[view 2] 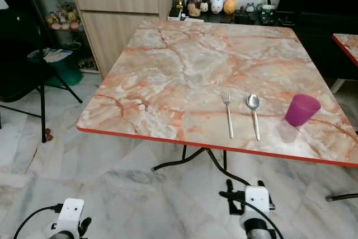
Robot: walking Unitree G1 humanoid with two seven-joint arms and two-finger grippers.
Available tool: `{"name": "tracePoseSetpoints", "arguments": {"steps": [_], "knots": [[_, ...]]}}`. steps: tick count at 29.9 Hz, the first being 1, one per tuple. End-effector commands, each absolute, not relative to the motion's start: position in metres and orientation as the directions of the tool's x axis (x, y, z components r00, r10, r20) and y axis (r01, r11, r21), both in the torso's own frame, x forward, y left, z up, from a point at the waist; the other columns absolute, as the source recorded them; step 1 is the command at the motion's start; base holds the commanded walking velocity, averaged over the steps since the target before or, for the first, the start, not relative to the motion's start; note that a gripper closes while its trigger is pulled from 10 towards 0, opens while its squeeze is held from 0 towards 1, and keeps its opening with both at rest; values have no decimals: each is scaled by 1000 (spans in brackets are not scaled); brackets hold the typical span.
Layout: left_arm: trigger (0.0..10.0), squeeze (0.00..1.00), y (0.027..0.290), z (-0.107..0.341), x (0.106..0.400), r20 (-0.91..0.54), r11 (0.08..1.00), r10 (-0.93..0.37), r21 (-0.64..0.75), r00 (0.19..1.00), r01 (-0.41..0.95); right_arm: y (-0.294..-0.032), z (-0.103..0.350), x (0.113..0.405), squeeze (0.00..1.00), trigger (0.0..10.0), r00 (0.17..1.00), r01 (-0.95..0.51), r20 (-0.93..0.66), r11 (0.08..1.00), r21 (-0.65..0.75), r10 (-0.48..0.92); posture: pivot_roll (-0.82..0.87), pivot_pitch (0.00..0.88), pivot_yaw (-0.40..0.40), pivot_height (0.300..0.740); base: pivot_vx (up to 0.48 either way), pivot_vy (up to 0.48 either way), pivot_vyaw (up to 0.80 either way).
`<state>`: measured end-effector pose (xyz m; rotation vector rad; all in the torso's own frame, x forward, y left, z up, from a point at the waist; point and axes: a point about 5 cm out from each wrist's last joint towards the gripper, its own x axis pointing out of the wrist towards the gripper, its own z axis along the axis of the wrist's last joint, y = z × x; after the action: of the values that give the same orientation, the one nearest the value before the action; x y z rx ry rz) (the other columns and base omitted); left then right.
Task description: Setting the table
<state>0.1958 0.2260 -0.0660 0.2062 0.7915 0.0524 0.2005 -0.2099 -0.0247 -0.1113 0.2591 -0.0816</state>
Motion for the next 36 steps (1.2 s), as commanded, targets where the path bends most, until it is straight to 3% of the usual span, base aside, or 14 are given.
{"name": "tracePoseSetpoints", "arguments": {"steps": [1,14,21,36], "knots": [[10000,0,227,-67,194,-709,977,123,210,695,41,-209,-20,203,0,10000,971,67,-222,990,-121,-93,-19,0,-22,740,0,0,0],[10000,0,229,-67,193,-703,975,132,219,699,36,-207,24,193,0,10000,995,87,-34,981,-174,-94,-30,0,-14,740,0,0,0],[10000,0,226,-64,198,-689,976,129,214,714,31,-210,67,227,0,10000,991,112,91,977,-184,-97,-33,0,-14,740,0,0,0],[10000,0,223,-65,198,-684,979,122,201,719,24,-207,98,289,0,10000,984,150,102,987,-53,-144,-23,0,-18,740,0,0,0]]}}
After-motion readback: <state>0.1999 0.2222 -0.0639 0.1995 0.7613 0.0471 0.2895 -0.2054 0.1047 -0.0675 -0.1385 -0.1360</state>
